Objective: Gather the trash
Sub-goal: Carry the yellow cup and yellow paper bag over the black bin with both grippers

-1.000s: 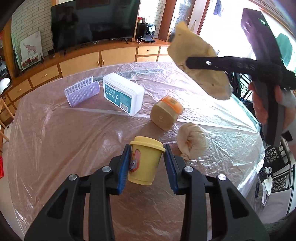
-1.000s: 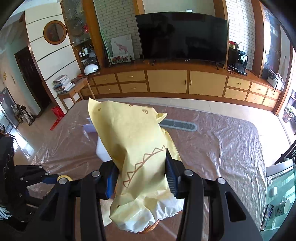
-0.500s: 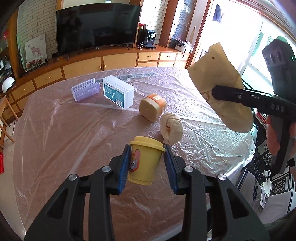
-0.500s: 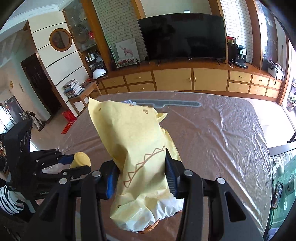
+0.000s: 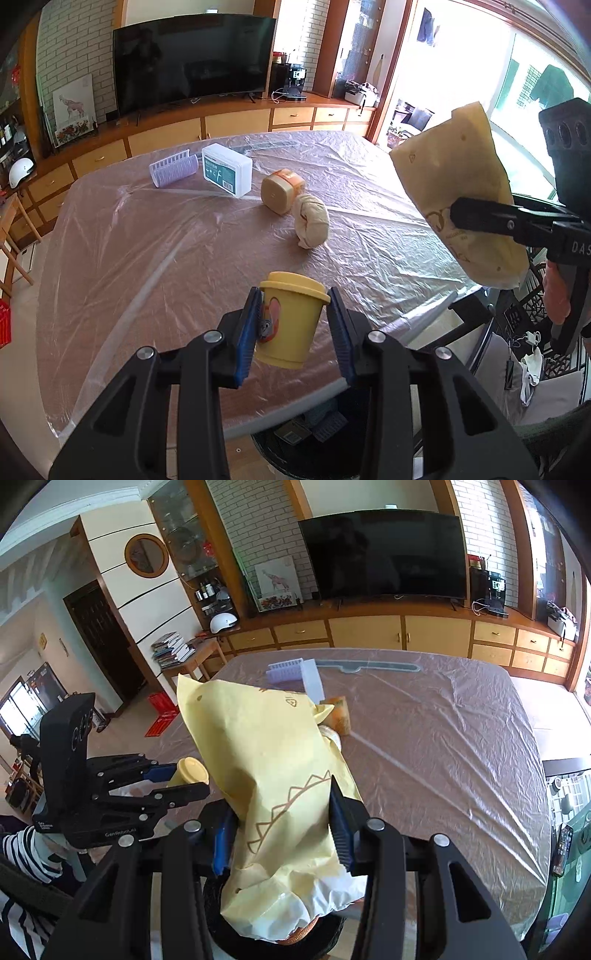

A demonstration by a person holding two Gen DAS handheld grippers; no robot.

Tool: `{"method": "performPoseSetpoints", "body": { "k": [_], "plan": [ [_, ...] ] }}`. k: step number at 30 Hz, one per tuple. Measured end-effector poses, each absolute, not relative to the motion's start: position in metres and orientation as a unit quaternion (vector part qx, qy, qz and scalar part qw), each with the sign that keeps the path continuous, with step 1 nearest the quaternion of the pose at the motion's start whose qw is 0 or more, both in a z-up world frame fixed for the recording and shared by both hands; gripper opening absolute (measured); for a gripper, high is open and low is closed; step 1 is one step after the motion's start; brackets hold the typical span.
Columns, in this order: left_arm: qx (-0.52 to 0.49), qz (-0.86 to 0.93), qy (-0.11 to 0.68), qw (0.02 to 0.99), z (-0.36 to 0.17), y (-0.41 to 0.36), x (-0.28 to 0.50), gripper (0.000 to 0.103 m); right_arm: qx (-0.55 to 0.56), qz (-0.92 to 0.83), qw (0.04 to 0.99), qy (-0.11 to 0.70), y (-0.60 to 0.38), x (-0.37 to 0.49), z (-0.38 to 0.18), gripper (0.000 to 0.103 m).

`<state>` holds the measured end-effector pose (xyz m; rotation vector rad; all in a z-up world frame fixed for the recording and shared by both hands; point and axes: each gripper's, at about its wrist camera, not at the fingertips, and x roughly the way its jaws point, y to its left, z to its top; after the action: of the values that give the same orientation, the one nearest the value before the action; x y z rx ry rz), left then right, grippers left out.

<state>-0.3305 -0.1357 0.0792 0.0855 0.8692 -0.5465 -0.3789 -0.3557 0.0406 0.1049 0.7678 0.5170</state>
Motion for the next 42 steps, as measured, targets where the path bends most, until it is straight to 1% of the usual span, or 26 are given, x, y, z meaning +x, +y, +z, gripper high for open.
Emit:
{"method": "performPoseSetpoints", "body": {
  "k": [9,25,42],
  "plan": [
    [0.047,-0.270,0.419,0.865,0.080,-0.140,-0.359,0.038,0.045,0.269,0.884,0.379,-0.355,-0.415,0.038,0.043],
    [0.062,-0.277,0.442,0.851,0.066,-0.144,-0.399,0.038,0.027,0.296,0.859,0.418,-0.348,-0.459,0.017,0.043],
    [0.067,-0.274,0.473,0.835,0.039,-0.144,-0.427,0.038,0.007,0.298,0.830,0.471,-0.336,-0.481,-0.025,0.043]
  ]
}}
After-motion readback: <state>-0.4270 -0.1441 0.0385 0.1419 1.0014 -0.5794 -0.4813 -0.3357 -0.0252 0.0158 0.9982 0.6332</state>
